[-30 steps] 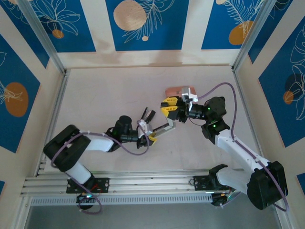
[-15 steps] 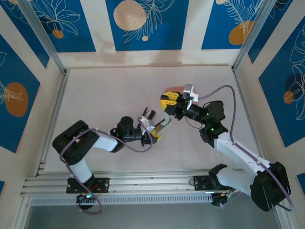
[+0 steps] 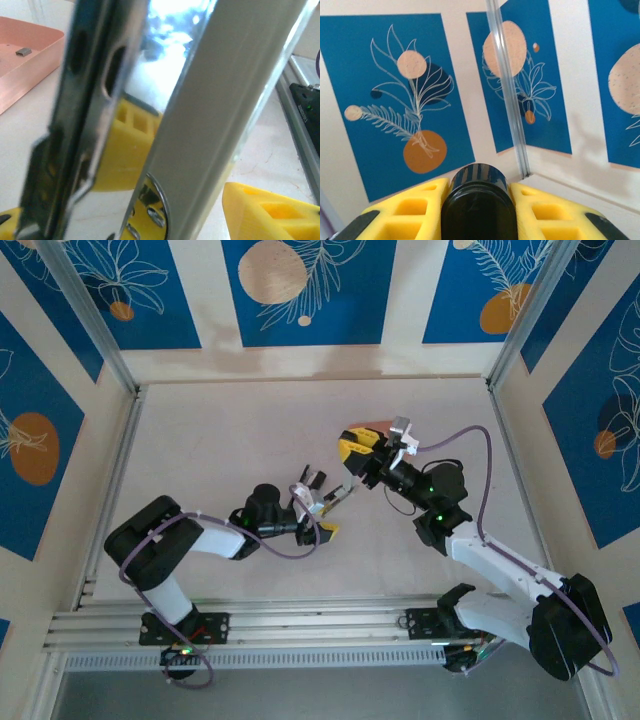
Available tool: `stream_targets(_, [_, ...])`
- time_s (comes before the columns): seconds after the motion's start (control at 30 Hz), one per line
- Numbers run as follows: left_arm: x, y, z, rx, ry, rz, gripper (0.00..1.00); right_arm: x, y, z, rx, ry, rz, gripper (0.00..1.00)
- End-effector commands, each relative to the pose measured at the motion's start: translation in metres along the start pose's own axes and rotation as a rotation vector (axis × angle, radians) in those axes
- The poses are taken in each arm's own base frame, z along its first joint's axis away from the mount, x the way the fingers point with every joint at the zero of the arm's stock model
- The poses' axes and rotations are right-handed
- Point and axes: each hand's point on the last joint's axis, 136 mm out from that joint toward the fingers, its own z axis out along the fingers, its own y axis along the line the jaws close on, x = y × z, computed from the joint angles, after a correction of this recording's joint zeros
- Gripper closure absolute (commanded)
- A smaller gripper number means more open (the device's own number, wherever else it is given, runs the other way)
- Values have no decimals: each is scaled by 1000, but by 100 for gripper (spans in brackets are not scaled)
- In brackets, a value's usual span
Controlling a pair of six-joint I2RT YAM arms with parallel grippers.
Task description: Load the staples into the stapler
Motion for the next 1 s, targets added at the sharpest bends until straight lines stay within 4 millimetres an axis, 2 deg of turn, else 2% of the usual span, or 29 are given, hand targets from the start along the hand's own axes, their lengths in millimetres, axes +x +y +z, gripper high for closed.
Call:
stream_targets(0.0, [-43, -19, 5, 45, -85, 150, 36, -6, -7, 4, 72, -75, 13, 100])
stream_targets(0.17, [-45, -19, 2, 25, -73, 161, 34, -5, -10, 6, 100, -78, -11, 100])
stream_targets(0.3, [-42, -17, -7, -19, -50, 167, 26, -2, -13, 4, 92, -39, -26, 100])
stream_targets(0.6, [-28, 0, -37, -190, 51, 161, 12, -1, -22, -17, 99, 49, -61, 100])
stream_targets(0.97, [-33, 4, -58, -251, 96, 175, 10, -5, -22, -37, 90, 120, -113, 100])
